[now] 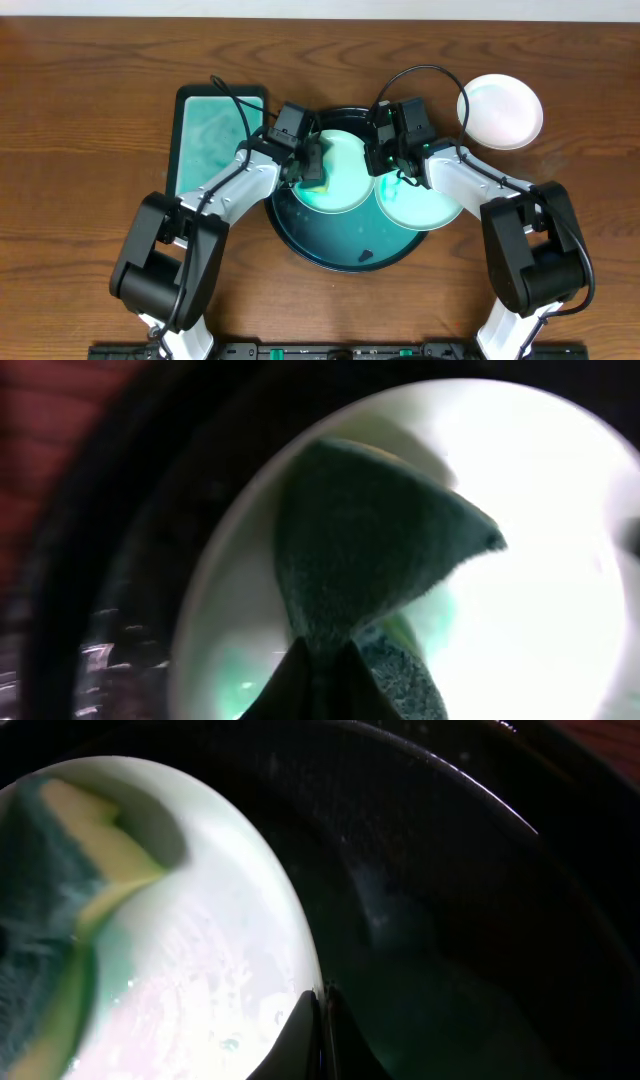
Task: Clean dirty plates on tray and stack at the side
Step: 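Scrub the back plate with the left sponge while right gripper holds it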
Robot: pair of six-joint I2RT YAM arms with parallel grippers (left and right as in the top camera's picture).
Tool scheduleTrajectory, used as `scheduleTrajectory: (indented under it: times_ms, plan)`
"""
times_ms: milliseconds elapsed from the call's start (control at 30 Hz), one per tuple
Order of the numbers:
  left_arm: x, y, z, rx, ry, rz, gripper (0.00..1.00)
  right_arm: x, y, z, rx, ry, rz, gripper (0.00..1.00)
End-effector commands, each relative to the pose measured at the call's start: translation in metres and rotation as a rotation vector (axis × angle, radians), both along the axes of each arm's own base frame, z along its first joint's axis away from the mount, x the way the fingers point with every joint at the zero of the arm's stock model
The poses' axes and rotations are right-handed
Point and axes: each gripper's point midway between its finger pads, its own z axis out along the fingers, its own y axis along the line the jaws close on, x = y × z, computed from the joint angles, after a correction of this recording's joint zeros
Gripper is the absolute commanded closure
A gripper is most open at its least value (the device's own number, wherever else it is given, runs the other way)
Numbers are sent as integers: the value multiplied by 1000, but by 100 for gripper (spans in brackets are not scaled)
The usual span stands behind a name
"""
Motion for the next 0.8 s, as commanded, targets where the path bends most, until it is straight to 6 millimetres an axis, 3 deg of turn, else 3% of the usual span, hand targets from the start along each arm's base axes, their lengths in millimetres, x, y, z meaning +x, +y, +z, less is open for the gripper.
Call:
scheduleTrajectory:
  times_ms: [0, 133, 233, 367, 467, 633, 767]
  plan:
    - [11, 65, -9, 321, -70, 125, 93, -2, 4, -1, 16, 10, -2, 99]
    - [15, 61, -3, 302, -93, 127, 93, -2, 3, -1, 16, 11, -4, 99]
    - [22, 45, 11, 219, -130, 108, 93, -2, 3, -1, 16, 12, -4, 99]
    - [18, -7, 23, -71, -96, 21, 93, -2, 3, -1, 16, 12, -4, 99]
    - [11, -39, 20, -209, -52, -51, 93, -2, 3, -1, 16, 11, -4, 99]
    - [-2, -47, -6, -187, 16, -82, 93, -2, 3, -1, 16, 11, -4, 99]
    - [-7, -35, -19, -116, 32, -135, 93, -2, 3, -1, 16, 11, -4, 99]
